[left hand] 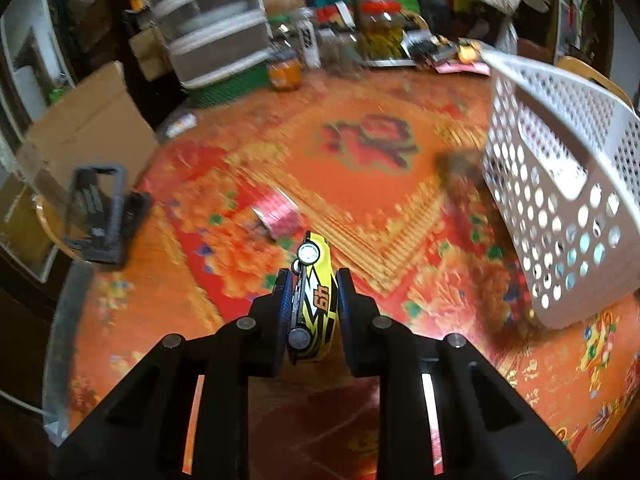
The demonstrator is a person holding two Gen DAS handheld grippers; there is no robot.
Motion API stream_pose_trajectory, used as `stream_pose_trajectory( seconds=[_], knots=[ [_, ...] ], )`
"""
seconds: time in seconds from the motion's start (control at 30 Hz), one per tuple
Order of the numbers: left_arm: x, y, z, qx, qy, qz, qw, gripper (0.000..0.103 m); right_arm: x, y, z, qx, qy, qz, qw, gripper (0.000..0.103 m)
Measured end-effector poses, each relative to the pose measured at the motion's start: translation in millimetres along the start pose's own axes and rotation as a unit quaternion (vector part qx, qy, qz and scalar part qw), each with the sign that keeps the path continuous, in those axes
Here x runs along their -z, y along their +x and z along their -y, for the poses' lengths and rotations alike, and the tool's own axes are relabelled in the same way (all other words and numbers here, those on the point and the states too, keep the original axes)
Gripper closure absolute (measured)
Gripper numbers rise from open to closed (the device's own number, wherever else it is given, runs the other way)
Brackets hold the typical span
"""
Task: Organize rigid objects
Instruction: 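Grasp the yellow toy car with the left tool and lift it, then carry the yellow toy car into the basket and open the left tool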
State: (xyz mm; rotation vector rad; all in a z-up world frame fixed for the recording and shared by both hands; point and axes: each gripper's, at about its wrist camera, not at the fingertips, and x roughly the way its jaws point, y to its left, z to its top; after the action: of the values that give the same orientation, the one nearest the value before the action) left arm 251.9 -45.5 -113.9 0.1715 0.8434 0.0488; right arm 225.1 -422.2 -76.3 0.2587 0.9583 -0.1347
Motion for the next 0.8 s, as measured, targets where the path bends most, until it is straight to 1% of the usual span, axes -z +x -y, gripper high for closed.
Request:
stream_pose_trajectory(
  seconds=[0.07, 0.17, 0.27, 0.43, 0.5, 0.67, 0.8],
  knots=[
    [-9, -11, -7, -0.024, -0.004, 0.014, 0.9996, 0.083, 1, 0, 0, 0.000, 0.000, 0.000, 1.000, 0.081],
    [-23, -26, -19, -0.049, -0.016, 0.024, 0.9984, 0.083, 0, 0, 0, 0.000, 0.000, 0.000, 1.000, 0.081],
    [-35, -37, -27, -0.058, -0.017, 0.031, 0.9977, 0.083, 0, 0, 0, 0.000, 0.000, 0.000, 1.000, 0.081],
    [-50, -58, -31, -0.050, -0.024, 0.046, 0.9974, 0.083, 0, 0, 0, 0.000, 0.000, 0.000, 1.000, 0.081],
    [-56, -66, -29, -0.041, -0.025, 0.051, 0.9976, 0.083, 0, 0, 0, 0.000, 0.000, 0.000, 1.000, 0.081],
    [-68, -84, -18, -0.032, -0.023, 0.065, 0.9971, 0.083, 0, 0, 0, 0.000, 0.000, 0.000, 1.000, 0.081],
    [-77, -95, -8, -0.037, -0.025, 0.071, 0.9965, 0.083, -1, 0, 0, 0.000, 0.000, -0.001, 1.000, 0.081]
  ],
)
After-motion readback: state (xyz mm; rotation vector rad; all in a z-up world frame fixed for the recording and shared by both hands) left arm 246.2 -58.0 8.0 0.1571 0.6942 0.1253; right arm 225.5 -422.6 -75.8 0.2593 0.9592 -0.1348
